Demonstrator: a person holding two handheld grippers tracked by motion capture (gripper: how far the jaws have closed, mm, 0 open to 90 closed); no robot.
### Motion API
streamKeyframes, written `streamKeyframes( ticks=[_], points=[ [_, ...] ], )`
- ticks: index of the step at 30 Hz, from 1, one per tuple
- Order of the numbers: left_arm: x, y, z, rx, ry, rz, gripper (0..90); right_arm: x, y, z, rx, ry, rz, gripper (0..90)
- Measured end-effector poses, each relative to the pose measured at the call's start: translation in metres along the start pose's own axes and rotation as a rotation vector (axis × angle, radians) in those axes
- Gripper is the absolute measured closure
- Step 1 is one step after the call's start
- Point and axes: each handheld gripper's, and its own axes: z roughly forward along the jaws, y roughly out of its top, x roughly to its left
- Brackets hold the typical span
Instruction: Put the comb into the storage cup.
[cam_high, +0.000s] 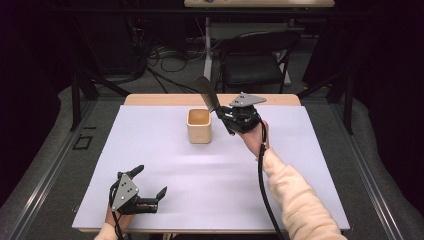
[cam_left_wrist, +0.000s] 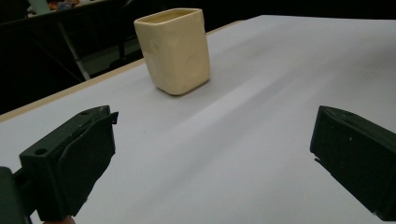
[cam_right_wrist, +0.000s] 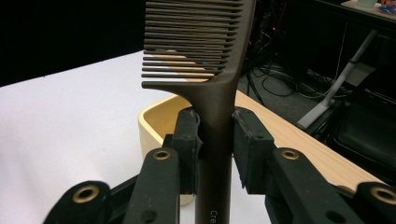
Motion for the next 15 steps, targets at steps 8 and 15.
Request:
streamKeyframes(
  ticks=[8, 15],
  points=[
    [-0.0002, -0.0001, 0.0003, -0.002, 0.001, -0.004, 0.0, 0.0010, 0.0020, 0.0044, -0.018, 0.005, -0.007, 72.2],
    [-0.0001, -0.0001, 0.0002, -0.002, 0.001, -0.005, 0.0, 0.0006, 0.0036, 0.0083, -0.031, 0.004, 0.000, 72.1]
  ],
)
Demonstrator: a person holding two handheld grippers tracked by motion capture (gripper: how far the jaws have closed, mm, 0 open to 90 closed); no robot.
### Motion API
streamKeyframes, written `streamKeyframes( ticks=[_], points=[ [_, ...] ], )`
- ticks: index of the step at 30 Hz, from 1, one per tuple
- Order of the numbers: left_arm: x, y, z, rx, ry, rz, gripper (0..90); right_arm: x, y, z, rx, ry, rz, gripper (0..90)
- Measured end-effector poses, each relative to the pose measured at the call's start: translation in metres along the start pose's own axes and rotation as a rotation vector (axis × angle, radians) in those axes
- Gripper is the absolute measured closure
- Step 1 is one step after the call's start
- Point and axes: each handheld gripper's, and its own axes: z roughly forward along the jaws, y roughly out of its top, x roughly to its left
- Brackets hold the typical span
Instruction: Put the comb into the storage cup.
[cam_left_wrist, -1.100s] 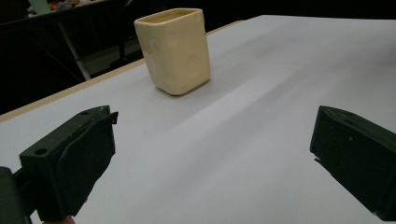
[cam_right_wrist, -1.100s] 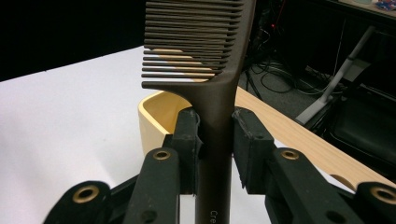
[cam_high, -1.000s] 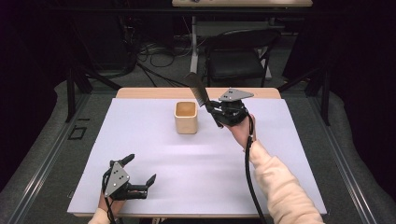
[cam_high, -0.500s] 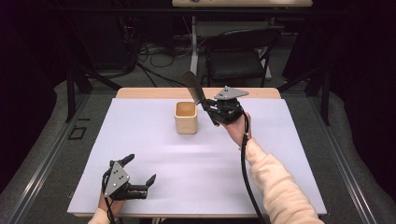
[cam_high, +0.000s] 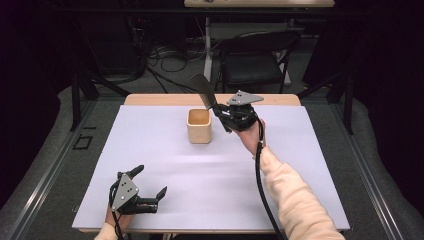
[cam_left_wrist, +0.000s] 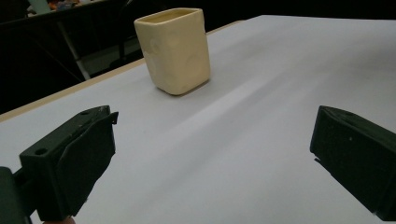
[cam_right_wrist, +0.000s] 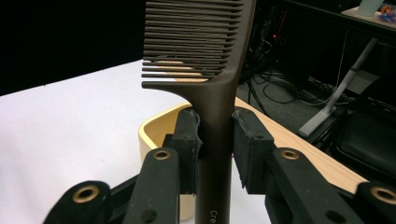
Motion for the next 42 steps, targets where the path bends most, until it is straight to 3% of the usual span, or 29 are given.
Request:
streamKeyframes(
  ticks=[42],
  points=[
    [0.000, 0.000, 0.000, 0.000, -0.001, -0.001, 0.0, 0.000, 0.010, 0.015, -0.058, -0.013, -0.007, 72.1]
  ],
)
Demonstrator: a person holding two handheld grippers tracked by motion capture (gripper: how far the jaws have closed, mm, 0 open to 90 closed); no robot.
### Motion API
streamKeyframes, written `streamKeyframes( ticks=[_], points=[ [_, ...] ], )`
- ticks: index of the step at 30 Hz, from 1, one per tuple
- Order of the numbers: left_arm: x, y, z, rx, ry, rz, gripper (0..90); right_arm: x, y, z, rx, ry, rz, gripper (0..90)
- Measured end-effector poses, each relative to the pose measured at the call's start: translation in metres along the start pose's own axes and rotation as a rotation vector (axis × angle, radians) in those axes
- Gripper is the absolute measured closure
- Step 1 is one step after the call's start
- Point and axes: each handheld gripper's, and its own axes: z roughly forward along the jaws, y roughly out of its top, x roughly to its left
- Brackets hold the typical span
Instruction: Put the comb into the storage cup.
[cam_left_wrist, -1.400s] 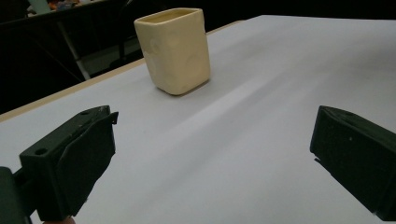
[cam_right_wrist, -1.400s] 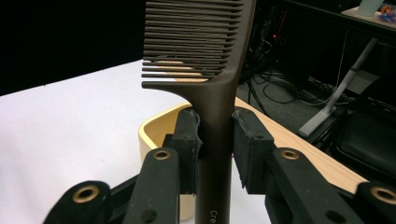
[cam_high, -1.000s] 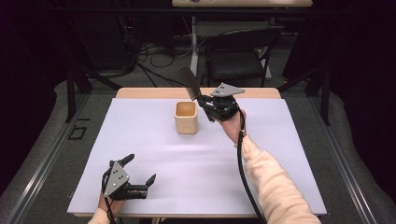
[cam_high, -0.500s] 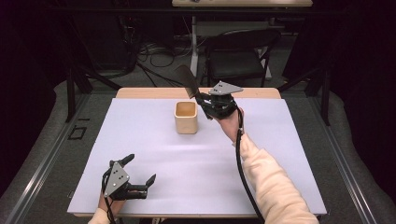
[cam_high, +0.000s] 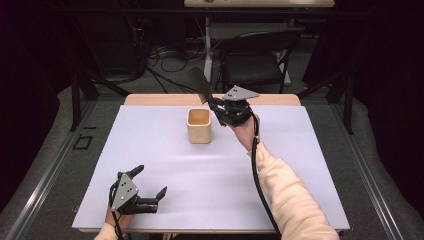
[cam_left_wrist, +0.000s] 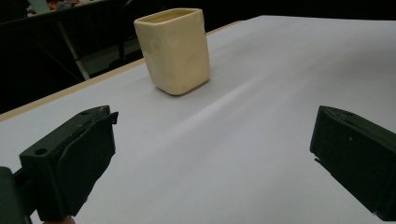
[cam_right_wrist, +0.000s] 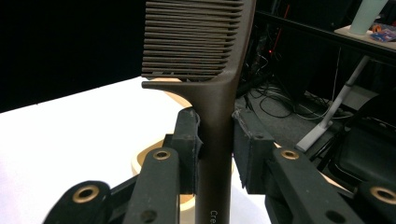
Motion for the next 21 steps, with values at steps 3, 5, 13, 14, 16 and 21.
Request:
streamKeyframes(
  ticks=[3, 5, 13, 14, 16, 21],
  points=[
    [0.000, 0.000, 0.000, 0.002, -0.001, 0.003, 0.0, -0.001, 0.001, 0.001, -0.007, -0.004, -0.001, 72.1],
    [0.000, 0.000, 0.000, 0.000, 0.000, 0.000, 0.0, -0.001, 0.002, 0.002, -0.008, -0.007, -0.003, 72.1],
    [0.000, 0.000, 0.000, 0.001, -0.001, 0.002, 0.0, 0.001, 0.002, 0.007, -0.018, -0.005, -0.007, 72.1],
    [0.000, 0.000, 0.000, 0.000, -0.001, 0.000, 0.0, 0.002, 0.002, 0.008, -0.019, -0.004, -0.009, 72.1],
    [0.000, 0.000, 0.000, 0.001, -0.001, 0.003, 0.0, 0.002, 0.002, 0.009, -0.026, -0.005, -0.009, 72.1],
    [0.000, 0.000, 0.000, 0.001, -0.001, 0.003, 0.0, 0.002, 0.004, 0.011, -0.034, -0.006, -0.011, 72.1]
  ],
)
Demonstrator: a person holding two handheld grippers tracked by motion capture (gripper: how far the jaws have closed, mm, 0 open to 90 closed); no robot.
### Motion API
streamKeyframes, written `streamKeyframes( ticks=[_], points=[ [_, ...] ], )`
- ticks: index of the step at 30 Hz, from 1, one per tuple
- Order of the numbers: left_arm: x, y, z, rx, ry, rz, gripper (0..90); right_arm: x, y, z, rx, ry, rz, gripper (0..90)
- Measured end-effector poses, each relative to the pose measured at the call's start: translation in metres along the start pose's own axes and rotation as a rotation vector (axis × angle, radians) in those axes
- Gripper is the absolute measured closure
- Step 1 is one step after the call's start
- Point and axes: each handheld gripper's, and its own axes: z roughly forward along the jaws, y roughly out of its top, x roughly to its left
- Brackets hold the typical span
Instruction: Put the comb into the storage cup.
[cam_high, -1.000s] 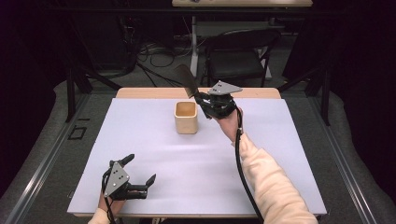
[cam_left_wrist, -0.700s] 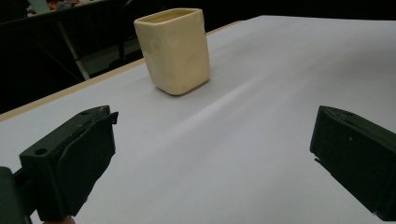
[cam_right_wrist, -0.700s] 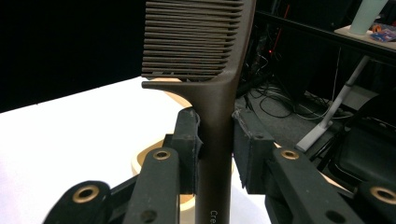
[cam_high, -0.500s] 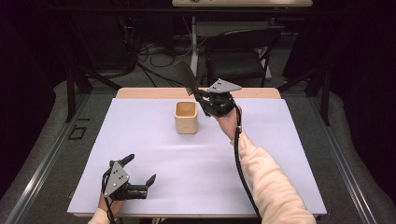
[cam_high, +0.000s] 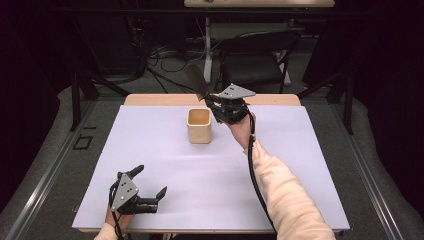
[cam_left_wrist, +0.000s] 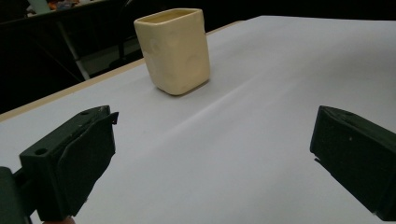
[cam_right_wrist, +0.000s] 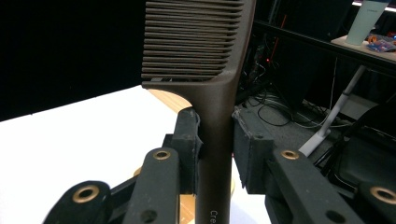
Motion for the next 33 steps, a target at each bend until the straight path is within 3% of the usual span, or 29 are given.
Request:
streamKeyframes(
  ticks=[33],
  points=[
    [0.000, 0.000, 0.000, 0.001, 0.000, -0.002, 0.0, 0.004, 0.005, 0.012, -0.056, 0.007, -0.016, 72.1]
  ],
)
